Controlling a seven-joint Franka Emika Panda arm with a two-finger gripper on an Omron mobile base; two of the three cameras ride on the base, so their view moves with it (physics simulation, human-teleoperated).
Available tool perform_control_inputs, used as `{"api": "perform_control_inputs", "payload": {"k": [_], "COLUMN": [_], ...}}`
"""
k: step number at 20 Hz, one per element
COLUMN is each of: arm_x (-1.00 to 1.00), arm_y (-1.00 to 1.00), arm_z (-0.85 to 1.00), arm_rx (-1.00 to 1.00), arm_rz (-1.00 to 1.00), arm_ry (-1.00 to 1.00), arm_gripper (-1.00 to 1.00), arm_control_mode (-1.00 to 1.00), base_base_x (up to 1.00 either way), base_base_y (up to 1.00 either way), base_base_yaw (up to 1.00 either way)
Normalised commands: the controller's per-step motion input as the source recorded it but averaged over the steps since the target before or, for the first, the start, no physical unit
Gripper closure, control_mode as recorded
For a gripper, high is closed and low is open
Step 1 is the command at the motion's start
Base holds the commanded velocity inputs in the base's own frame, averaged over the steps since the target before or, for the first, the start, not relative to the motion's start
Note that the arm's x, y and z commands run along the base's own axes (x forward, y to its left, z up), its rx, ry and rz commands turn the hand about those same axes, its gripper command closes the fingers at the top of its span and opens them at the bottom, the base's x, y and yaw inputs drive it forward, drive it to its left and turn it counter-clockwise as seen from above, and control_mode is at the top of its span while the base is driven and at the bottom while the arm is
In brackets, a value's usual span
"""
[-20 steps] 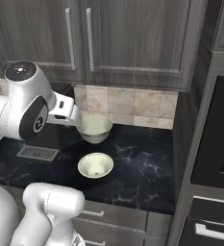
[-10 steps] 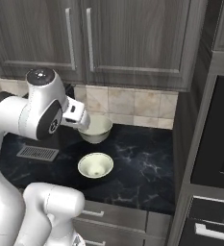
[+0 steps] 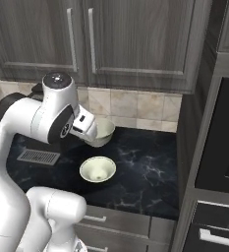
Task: Pick up the bowls on the counter and stack them on top of one another in the open cabinet. Place the smaller bowl on top of the larger bowl.
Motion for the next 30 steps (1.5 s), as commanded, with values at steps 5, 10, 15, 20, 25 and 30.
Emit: {"api": "perform_control_inputs", "payload": {"k": [5,10,15,20,25,30], "arm_x": [0.16,0.21,0.27,0.33,0.37,0.33], "arm_y": [-0.06,-0.07,-0.06,-0.11,-0.11,-0.03], "arm_z": [-0.21,-0.24,-0.26,-0.2,-0.16,-0.18], "arm_rx": [0.08,0.06,0.06,0.11,0.13,0.09], "arm_rz": [-0.15,-0.16,-0.14,-0.08,-0.02,0.0], "arm_ry": [-0.01,-0.05,-0.03,0.02,0.03,0.0], "arm_gripper": [-1.0,-1.0,-1.0,-1.0,-1.0,-1.0], "arm_control_mode": [-1.0,-1.0,-1.0,-1.0,-1.0,-1.0], "base_base_x": [0.0,0.0,0.0,0.0,0.0,0.0], "base_base_y": [0.0,0.0,0.0,0.0,0.0,0.0], "base_base_yaw": [0.0,0.0,0.0,0.0,0.0,0.0]}}
